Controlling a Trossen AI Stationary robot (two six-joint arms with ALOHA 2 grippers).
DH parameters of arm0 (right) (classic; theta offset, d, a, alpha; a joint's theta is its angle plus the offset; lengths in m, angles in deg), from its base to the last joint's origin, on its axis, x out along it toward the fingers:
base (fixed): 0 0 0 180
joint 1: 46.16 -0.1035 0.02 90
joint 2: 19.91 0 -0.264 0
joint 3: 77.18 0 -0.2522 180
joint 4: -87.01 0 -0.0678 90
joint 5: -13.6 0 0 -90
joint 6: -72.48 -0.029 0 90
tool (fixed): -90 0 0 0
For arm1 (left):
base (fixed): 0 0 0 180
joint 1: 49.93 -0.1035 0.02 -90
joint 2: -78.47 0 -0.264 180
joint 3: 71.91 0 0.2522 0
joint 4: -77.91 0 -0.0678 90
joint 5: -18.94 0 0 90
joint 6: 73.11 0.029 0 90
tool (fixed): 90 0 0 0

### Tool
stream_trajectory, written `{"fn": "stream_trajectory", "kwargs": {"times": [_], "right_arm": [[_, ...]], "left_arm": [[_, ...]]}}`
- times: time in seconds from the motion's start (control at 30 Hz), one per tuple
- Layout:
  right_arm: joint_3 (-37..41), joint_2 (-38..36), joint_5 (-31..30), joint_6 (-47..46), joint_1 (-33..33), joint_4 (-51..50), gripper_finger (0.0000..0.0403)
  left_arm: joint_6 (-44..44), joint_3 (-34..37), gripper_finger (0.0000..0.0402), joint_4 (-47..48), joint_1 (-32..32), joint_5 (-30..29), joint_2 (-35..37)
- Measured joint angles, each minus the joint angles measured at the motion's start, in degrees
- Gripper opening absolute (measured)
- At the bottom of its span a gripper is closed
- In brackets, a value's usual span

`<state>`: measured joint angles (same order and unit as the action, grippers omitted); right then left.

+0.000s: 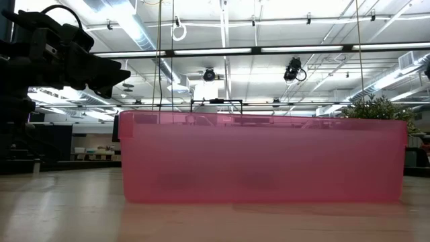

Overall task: Sort spring keychains
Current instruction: Put the bottom yellow spring keychain into the transparent bin

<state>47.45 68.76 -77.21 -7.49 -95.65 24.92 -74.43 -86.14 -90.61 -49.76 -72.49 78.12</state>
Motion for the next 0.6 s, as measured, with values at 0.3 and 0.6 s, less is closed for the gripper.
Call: {"fn": "stream_trajectory", "kwargs": {"times": [0.3, 0.6], "right_arm": [[1.0, 0.1, -0.8, 0.4, 0.0, 0.3, 0.0249], [1.1, 0.1, -0.9, 0.4, 0.0, 0.8, 0.0249]], "left_arm": [[0.0, 0.0, 0.0172, 0.0, 0.0, 0.0, 0.0], [0.0, 0.0, 0.0172, 0.0, 0.0, 0.0, 0.0]]}}
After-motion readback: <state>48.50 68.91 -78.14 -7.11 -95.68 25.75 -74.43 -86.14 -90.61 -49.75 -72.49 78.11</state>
